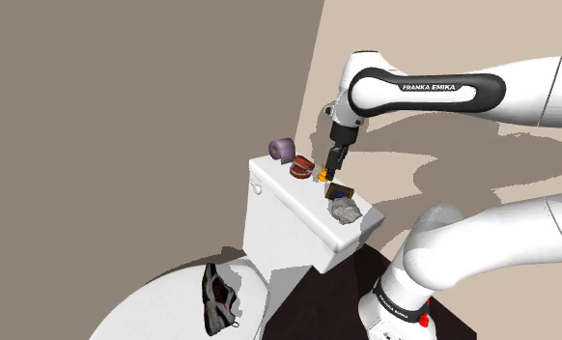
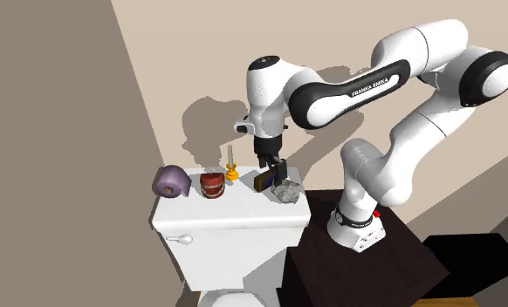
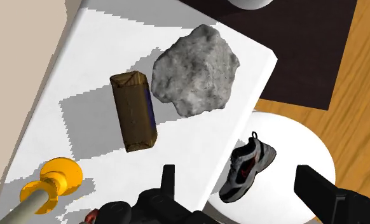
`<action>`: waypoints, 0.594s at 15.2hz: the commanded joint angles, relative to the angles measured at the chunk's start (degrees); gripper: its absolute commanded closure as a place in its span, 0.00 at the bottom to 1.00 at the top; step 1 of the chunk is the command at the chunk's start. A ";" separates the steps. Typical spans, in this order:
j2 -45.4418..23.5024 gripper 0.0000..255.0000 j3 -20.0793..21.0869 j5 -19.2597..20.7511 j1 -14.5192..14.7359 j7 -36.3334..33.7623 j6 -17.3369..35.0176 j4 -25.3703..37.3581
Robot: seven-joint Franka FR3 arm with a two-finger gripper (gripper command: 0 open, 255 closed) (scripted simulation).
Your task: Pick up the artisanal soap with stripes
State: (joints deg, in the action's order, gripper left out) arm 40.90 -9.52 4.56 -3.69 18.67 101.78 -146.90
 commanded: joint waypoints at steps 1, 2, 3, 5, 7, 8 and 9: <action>-0.96 0.00 -2.08 1.95 -1.13 2.40 3.45 -1.94; -1.84 0.00 -3.05 2.78 -1.60 3.43 5.26 -2.63; -2.82 0.00 -4.04 3.58 -2.07 4.46 7.10 -3.25; -5.11 0.00 -6.05 5.10 -2.96 6.53 10.89 -4.21; -7.82 0.00 -8.11 6.46 -3.75 8.60 14.79 -4.83; -7.92 0.00 -8.18 6.50 -3.78 8.67 14.92 -4.85; -8.29 0.00 -8.33 6.58 -3.79 8.67 15.83 -5.39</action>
State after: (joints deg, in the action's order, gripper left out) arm 33.11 -17.45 10.86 -7.32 27.01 116.49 -151.80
